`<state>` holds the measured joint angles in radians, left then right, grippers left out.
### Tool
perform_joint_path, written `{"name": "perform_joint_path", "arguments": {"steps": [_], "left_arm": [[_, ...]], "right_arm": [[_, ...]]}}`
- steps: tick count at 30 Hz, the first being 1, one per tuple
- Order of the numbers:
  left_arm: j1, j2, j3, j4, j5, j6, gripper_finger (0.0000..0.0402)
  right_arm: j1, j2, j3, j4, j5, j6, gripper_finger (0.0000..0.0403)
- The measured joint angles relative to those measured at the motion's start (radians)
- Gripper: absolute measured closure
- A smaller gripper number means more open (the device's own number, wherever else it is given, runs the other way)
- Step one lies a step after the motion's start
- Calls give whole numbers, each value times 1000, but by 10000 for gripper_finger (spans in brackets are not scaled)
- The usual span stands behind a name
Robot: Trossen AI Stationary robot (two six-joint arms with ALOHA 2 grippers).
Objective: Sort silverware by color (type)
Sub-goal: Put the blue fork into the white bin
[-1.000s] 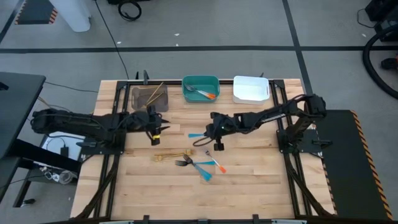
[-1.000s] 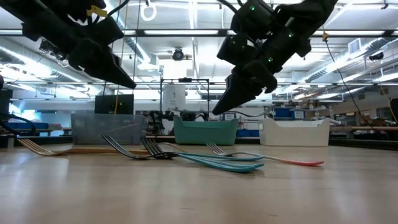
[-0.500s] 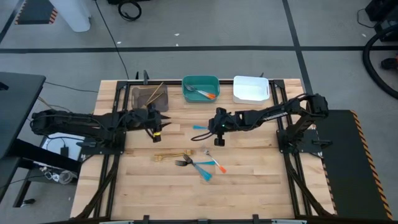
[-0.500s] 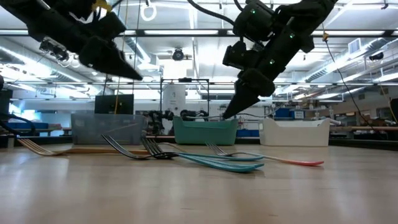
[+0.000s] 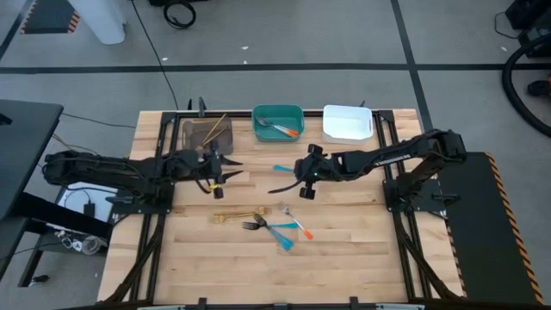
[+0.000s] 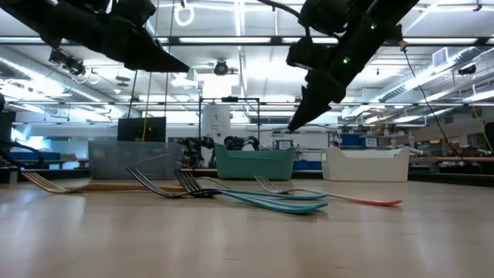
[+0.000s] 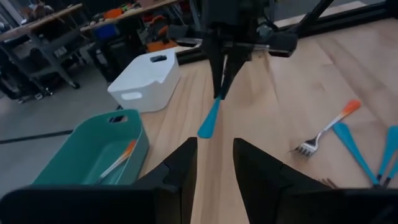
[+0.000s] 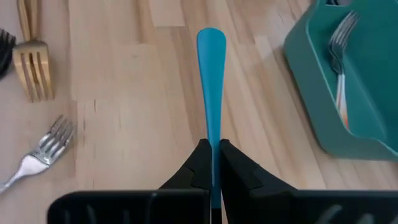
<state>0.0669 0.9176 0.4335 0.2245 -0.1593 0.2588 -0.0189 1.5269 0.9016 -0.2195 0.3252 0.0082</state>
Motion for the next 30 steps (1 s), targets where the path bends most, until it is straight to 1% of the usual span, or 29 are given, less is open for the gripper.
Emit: {"name": "perform_joint_path", "arguments": {"steps": [8, 11, 18, 25, 30], "left_arm": [[-41, 0, 0, 35, 0, 0, 290], [-57, 0, 0, 47, 0, 11, 290], [-94, 0, 0, 65, 0, 41, 290], [-99, 0, 0, 72, 0, 42, 290], [-99, 0, 0, 76, 0, 42, 290]], "right_arm": [[0, -71, 0, -60, 37, 35, 384], [-9, -101, 0, -114, 64, 35, 384], [-57, -171, 0, -209, 126, 11, 384], [-114, -200, 0, -263, 151, -40, 384], [-169, -200, 0, -267, 150, -77, 384]]}}
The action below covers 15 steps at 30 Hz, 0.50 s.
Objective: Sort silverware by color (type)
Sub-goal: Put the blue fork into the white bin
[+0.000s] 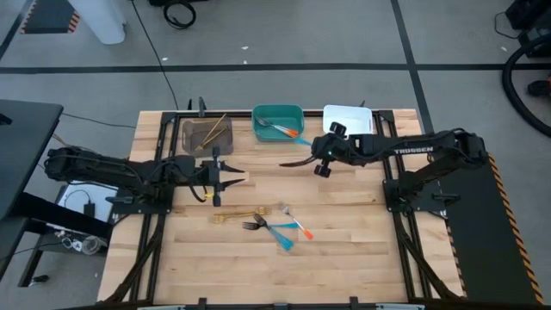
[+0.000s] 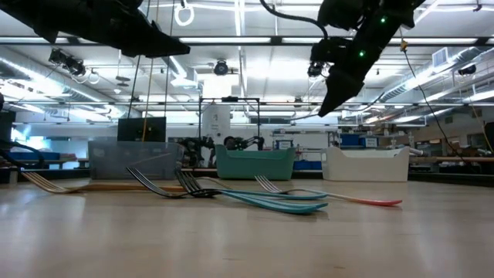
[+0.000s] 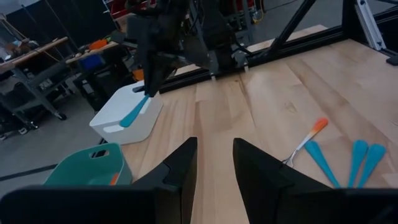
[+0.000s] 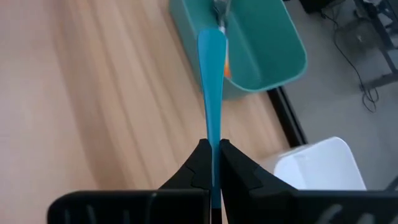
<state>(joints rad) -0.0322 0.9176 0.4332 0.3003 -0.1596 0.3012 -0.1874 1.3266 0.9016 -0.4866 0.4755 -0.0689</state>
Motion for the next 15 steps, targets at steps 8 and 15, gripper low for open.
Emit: {"name": "perform_joint_path", "arguments": {"steps": [8, 15], "left_arm": [[0, 0, 0, 0, 0, 1, 290], [0, 0, 0, 0, 0, 1, 290]], "right_arm": [[-100, -5, 0, -5, 12, 4, 384], [-181, -5, 0, -18, 29, -9, 384]]}}
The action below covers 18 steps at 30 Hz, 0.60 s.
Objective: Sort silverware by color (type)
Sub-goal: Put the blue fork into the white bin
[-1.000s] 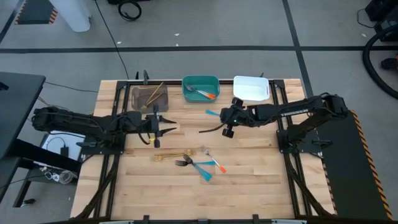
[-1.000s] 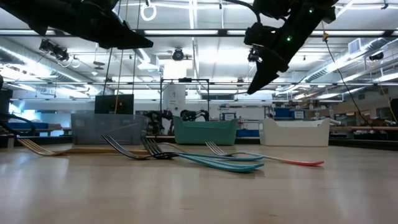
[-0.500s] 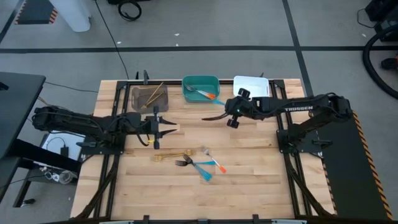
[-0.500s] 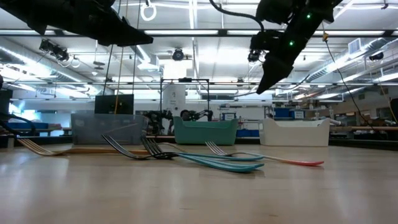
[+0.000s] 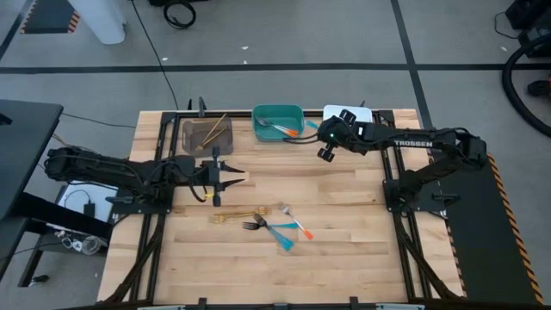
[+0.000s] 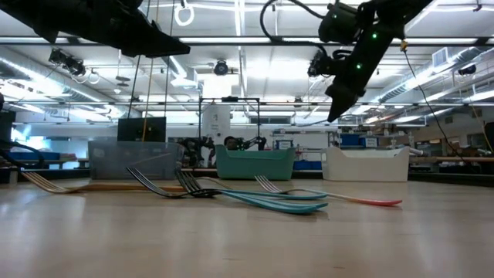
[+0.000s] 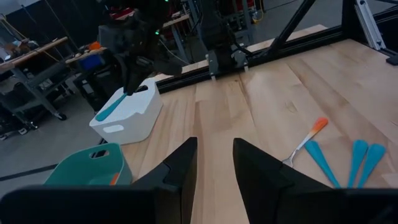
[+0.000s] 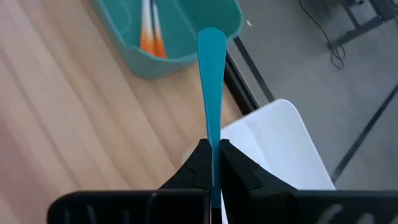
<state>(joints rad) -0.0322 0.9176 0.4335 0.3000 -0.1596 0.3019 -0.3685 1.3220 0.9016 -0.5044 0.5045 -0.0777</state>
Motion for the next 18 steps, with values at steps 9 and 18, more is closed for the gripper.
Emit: {"name": "perform_joint_path", "arguments": {"steps": [9, 18], "left_arm": [[0, 0, 0, -4, 0, -2, 290], [0, 0, 0, -6, 0, -2, 290]], "right_arm": [[-94, 0, 0, -33, 21, -88, 384], [-150, 0, 0, -33, 71, -148, 384]]}}
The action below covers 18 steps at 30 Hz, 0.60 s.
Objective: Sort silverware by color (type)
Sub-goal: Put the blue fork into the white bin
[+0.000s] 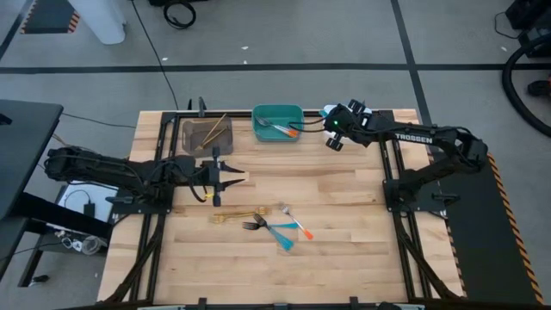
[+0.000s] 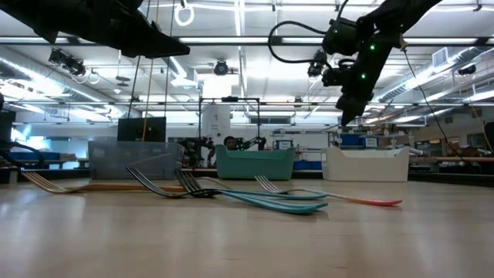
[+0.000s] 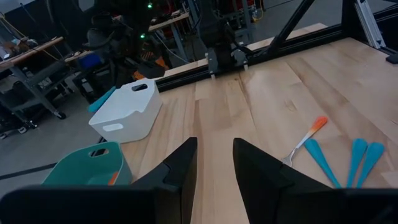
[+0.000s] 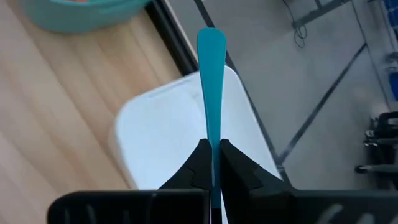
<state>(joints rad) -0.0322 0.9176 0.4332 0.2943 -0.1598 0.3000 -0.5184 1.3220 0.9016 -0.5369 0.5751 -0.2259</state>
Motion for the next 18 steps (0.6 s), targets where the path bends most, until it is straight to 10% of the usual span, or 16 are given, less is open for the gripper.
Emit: {"name": "perform_joint_path", "arguments": {"steps": [18], "left_arm": [[0, 0, 0, 0, 0, 0, 290]], "right_arm": [[-90, 0, -198, 321, 63, -187, 384]]}}
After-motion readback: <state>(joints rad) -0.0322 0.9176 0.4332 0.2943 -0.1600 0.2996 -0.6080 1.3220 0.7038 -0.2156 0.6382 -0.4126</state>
